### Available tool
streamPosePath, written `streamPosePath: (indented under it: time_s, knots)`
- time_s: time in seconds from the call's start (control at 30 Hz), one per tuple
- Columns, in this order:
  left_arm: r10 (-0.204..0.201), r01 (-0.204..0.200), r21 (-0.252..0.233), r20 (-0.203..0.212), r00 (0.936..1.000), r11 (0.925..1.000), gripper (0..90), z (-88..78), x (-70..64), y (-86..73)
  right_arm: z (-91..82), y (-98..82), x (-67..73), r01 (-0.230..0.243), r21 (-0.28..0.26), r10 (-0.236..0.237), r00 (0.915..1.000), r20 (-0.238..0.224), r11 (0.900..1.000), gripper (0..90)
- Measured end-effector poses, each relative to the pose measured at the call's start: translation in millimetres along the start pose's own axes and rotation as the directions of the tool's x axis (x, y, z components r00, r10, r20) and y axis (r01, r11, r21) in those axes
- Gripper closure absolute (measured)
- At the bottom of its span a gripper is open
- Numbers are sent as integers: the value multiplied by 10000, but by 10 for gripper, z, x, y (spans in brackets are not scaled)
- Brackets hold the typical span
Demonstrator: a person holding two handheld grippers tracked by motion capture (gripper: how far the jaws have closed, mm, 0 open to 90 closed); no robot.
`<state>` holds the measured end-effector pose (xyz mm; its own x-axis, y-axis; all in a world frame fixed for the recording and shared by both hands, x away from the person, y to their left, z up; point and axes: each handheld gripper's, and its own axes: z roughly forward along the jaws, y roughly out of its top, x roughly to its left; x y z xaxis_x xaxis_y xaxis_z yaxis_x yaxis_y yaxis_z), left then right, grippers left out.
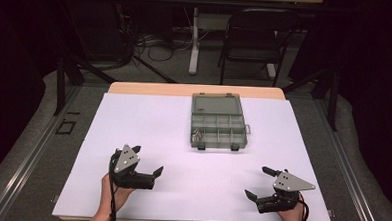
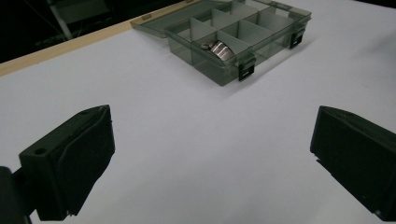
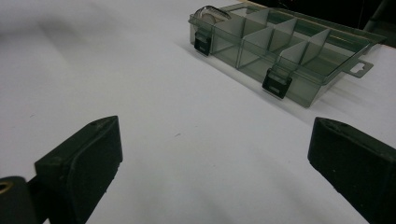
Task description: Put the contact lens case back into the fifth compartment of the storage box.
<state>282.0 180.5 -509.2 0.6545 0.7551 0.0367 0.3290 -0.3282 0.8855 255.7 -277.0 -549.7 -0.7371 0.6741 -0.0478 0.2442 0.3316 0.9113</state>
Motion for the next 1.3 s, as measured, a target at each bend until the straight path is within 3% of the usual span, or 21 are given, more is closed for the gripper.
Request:
streamPosePath:
  time_s: [0.57, 1.3]
  knots:
    - [-364, 359, -287, -158, 9992, 9989, 1, -238, 68, -327, -6, 7, 10, 172, -17, -172, 9999, 22, 9999, 27]
    - [-987, 967, -731, -239, 9948, 9926, 1, -318, 121, -663, 4, -6, 6, 126, 52, -126, 9999, 2, 9999, 28]
